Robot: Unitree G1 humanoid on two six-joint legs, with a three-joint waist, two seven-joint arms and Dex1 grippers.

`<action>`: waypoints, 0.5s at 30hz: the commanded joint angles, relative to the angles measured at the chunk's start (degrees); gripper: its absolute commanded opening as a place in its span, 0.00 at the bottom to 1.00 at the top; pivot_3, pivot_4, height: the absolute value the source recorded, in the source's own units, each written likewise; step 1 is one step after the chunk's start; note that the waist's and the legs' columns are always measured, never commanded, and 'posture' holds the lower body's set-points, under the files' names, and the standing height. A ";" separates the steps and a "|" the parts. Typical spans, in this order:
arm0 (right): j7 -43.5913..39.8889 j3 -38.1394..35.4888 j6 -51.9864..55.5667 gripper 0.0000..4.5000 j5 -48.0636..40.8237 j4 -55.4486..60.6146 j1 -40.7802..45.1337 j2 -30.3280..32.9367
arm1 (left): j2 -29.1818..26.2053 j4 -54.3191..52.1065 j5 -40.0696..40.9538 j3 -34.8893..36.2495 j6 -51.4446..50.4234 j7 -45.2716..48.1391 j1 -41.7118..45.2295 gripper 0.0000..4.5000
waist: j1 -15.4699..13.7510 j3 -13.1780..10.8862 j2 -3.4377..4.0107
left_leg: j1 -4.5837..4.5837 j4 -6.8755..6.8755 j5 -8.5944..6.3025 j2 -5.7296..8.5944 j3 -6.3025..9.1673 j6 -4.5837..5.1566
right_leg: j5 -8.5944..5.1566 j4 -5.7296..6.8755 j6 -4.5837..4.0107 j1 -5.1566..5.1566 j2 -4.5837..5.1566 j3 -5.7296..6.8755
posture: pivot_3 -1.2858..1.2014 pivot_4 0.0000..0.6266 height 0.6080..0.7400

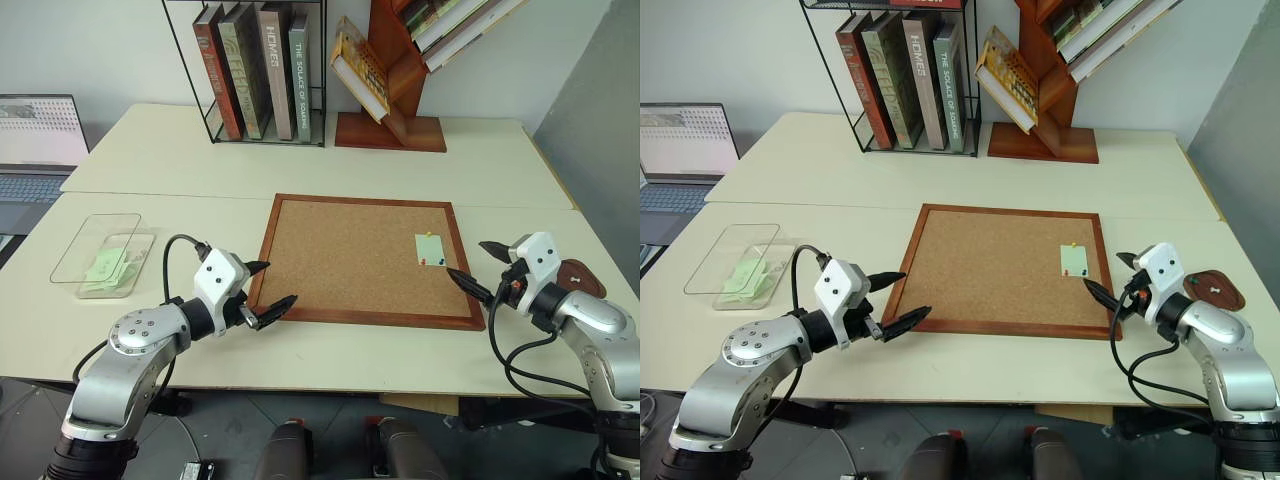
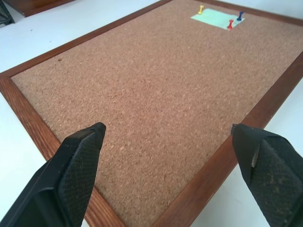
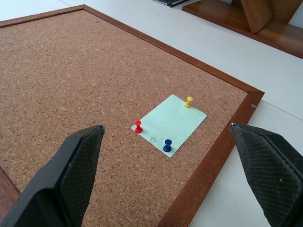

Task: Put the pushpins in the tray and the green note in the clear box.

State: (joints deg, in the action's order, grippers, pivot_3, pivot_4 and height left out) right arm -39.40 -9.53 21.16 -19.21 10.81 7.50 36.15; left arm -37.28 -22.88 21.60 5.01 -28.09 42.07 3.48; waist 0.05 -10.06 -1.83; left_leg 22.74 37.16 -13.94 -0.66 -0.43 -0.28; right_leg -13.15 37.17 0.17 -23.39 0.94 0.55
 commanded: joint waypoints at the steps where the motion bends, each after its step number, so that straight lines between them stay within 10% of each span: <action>1: 0.23 -1.36 0.07 1.00 -0.92 1.99 0.67 0.23 | -0.17 -1.18 1.01 1.92 1.01 0.15 1.15 1.00 | 0.00 0.00 0.00 | 0.00 0.00 0.00 0.00 0.00 0.00 | 0.00 0.00 0.00 0.00 0.00 0.00 | 0.52 0.24 1.00; 15: 0.19 -0.73 0.11 1.00 -0.43 2.53 0.42 0.04 | -0.41 -1.39 1.39 1.00 -3.24 -1.58 3.13 1.00 | 0.02 0.00 0.00 | 0.00 0.00 0.00 0.00 0.00 0.00 | 0.00 0.00 0.00 0.00 0.00 0.00 | 0.52 0.24 1.00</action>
State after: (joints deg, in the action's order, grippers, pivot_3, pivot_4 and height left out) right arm -39.37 -9.46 21.77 -19.20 11.09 7.49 35.99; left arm -37.66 -22.86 22.32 5.00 -31.04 40.81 5.58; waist 0.07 -10.07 -1.83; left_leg 22.74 37.16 -13.94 -0.66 -0.43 -0.28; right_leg -13.15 37.17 0.17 -23.39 0.94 0.55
